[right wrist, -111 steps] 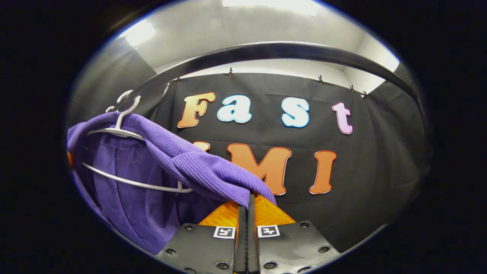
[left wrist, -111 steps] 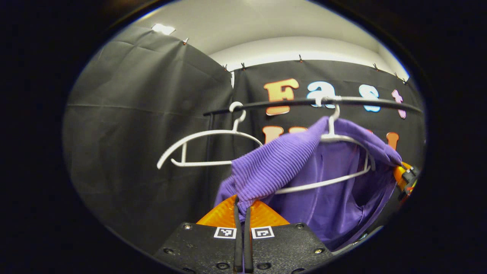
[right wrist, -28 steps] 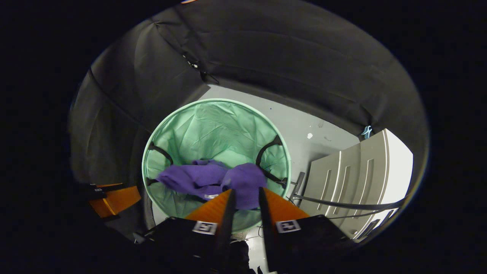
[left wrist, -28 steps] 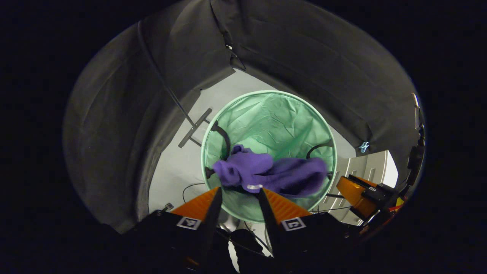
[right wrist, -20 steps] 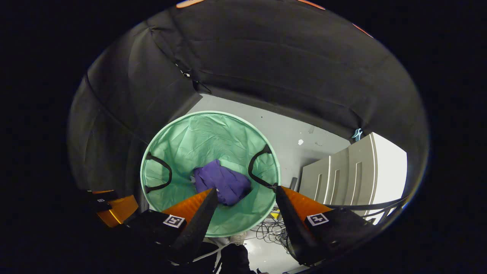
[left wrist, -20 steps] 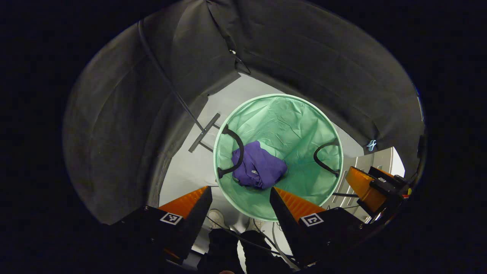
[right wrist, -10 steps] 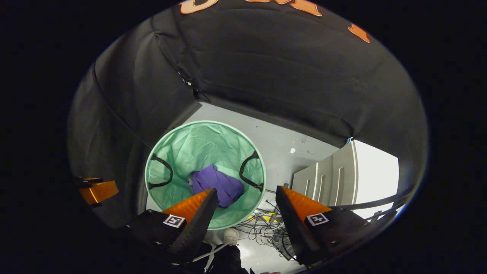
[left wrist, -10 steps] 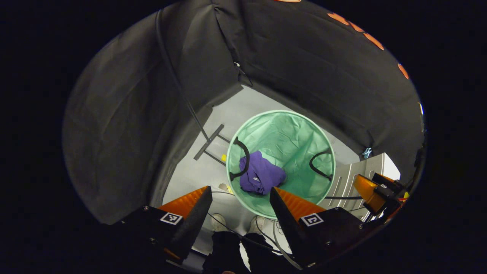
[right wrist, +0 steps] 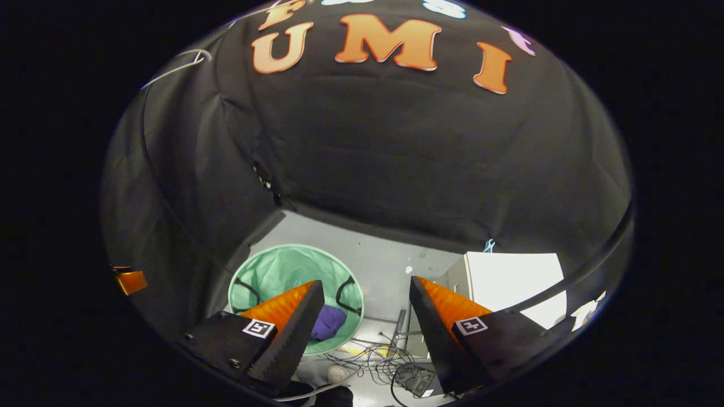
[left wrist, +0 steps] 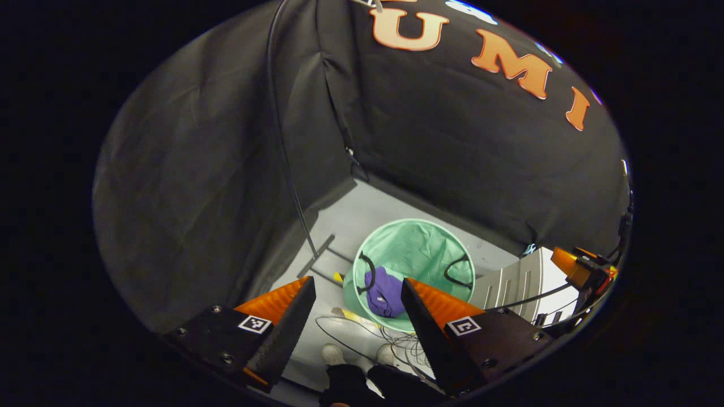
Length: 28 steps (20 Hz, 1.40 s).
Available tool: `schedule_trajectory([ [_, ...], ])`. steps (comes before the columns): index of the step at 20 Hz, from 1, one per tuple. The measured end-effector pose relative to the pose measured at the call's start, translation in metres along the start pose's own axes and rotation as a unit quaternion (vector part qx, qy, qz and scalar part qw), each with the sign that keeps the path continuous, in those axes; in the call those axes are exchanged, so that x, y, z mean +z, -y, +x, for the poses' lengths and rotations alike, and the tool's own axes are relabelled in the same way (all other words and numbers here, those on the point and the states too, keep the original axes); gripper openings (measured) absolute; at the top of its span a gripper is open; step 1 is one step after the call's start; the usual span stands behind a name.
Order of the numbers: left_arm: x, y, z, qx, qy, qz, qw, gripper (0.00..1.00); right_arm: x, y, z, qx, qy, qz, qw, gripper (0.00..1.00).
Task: Grasp the clothes on the hanger with both hands and then place them into the laundry hamper below.
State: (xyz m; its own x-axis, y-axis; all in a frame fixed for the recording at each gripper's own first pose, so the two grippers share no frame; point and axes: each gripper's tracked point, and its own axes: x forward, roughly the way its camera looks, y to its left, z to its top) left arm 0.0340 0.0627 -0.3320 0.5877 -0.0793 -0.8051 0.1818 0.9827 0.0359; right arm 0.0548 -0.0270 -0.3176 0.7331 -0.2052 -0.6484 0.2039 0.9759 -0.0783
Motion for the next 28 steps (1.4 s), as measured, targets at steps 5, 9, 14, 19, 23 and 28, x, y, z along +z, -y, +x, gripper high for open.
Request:
schedule_trajectory([
  [5,0.046,-0.009,-0.071,-0.024,0.069,-0.001,0.997,0.98,0.068,0.02,-0.067,-0.02,0.087,0.012,0.996,1.0],
  [9,0.091,-0.016,-0.129,-0.039,0.141,0.0,0.989,0.97,0.106,0.024,-0.125,-0.029,0.14,0.017,0.99,0.95],
  [14,0.157,-0.022,-0.192,-0.059,0.243,0.008,0.968,0.97,0.142,0.036,-0.196,-0.048,0.213,0.017,0.976,0.94],
  [19,0.202,-0.018,-0.259,-0.079,0.325,0.009,0.942,0.96,0.174,0.042,-0.28,-0.054,0.295,0.028,0.954,1.0],
  [23,0.222,-0.011,-0.296,-0.091,0.379,0.011,0.921,0.94,0.201,0.042,-0.319,-0.048,0.333,0.033,0.941,0.95],
  [28,0.246,-0.006,-0.32,-0.089,0.416,0.019,0.905,0.93,0.218,0.049,-0.339,-0.06,0.36,0.021,0.931,0.94],
])
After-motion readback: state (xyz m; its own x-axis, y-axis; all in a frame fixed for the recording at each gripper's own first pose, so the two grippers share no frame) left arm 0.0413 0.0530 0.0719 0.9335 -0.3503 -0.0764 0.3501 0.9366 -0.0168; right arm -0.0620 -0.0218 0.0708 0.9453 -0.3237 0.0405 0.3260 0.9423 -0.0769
